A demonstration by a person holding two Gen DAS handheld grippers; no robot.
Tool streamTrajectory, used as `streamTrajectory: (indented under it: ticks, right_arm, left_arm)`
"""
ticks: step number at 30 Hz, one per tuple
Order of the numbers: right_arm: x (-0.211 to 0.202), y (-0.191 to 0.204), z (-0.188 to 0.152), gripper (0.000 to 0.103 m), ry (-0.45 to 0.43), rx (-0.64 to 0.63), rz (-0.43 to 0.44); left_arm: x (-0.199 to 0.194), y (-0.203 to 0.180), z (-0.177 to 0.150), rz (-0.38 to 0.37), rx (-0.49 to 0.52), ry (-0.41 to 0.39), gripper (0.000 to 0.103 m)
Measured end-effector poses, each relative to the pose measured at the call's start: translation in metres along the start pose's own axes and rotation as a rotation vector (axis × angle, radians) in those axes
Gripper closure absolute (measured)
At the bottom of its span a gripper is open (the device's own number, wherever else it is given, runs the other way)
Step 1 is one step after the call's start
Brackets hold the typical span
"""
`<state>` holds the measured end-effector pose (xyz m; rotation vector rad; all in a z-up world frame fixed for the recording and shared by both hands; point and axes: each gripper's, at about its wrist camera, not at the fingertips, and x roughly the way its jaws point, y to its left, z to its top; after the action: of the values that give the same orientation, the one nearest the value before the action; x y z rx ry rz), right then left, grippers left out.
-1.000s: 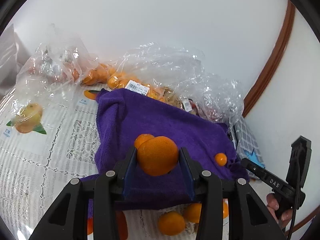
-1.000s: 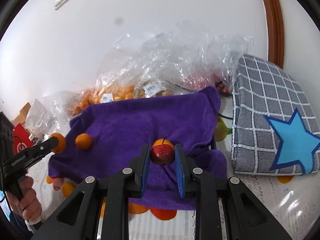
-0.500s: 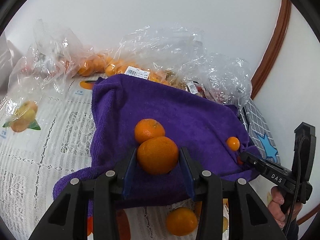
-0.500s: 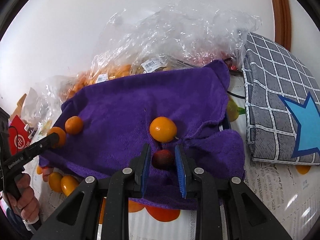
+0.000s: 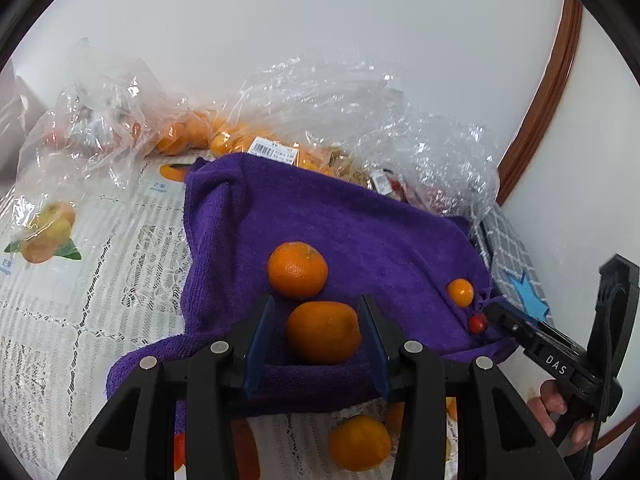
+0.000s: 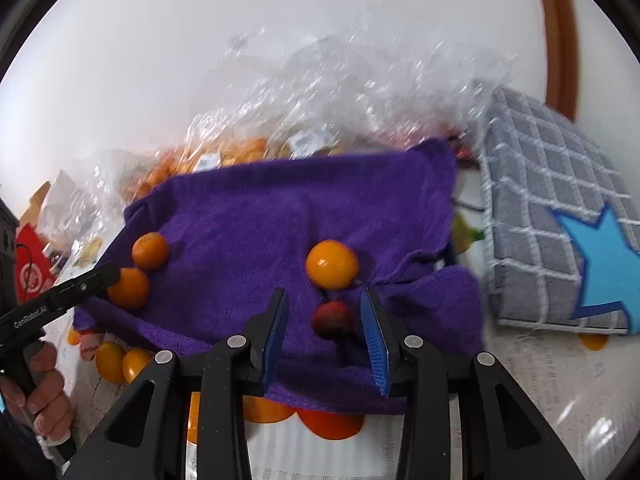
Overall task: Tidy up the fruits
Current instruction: 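Carry both fruits onto the purple towel and open both grippers, then grasp an orange in front of the towel with the right gripper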
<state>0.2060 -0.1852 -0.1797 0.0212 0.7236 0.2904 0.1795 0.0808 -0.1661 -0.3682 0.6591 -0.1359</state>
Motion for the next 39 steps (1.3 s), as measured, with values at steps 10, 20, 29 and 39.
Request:
streamTrajectory:
  ticks: [10, 20, 29, 39]
  right_arm:
    - [-0.038, 0.001, -0.013, 0.066, -0.008, 0.07, 0.104]
    - [-0.04, 0.045, -0.05, 0.066, 0.118, -0.038, 0.123]
    - [-0.016, 0.06, -0.054, 0.062, 0.185, -0.042, 0.151]
    - [-0.026, 0.051, -0.056, 0.071, 0.128, -0.056, 0.103]
  left_arm:
    - [-0.02, -0.004, -0.006, -0.001, 0.032, -0.067, 0.062]
    - [-0.046, -0.003, -0.018, 0.005, 0.063, -0.095, 0.062]
    - [-0.052, 0.003, -0.025, 0.013, 0.043, -0.072, 0.062]
    - [-0.046, -0.009, -0.038, -0.039, 0.088, 0.004, 0.062]
